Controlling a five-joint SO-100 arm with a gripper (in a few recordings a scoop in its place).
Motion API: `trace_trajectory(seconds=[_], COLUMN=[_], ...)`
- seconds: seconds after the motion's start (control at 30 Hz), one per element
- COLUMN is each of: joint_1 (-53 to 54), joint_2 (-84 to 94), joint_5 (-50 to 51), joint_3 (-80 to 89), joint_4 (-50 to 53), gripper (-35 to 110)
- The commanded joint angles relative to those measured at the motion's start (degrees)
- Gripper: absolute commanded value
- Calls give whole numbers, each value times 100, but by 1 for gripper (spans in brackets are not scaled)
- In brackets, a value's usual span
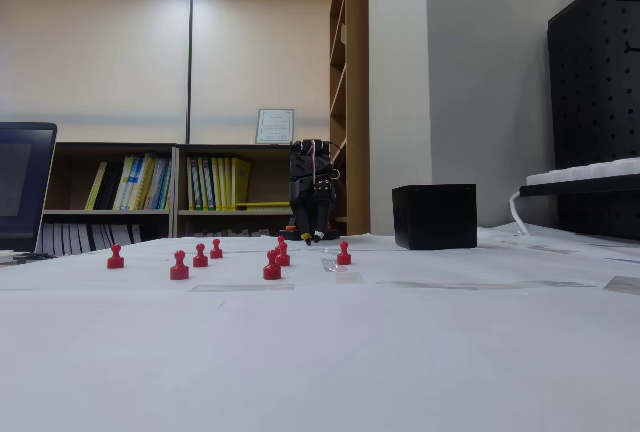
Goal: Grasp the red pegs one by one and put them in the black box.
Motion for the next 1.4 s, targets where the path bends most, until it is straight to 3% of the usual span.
trace_trajectory(seconds=[0.0, 1.23, 1.27, 1.33, 1.37], joint_1=[-44, -70, -35, 62, 88], joint_2=[-26, -26, 141, 1134, 1494], joint_5=[-18, -18, 88, 1371, 1292], joint_3=[-53, -53, -53, -53, -9], joint_4=[35, 26, -167, -1002, -1362], gripper=[0, 0, 0, 0, 0])
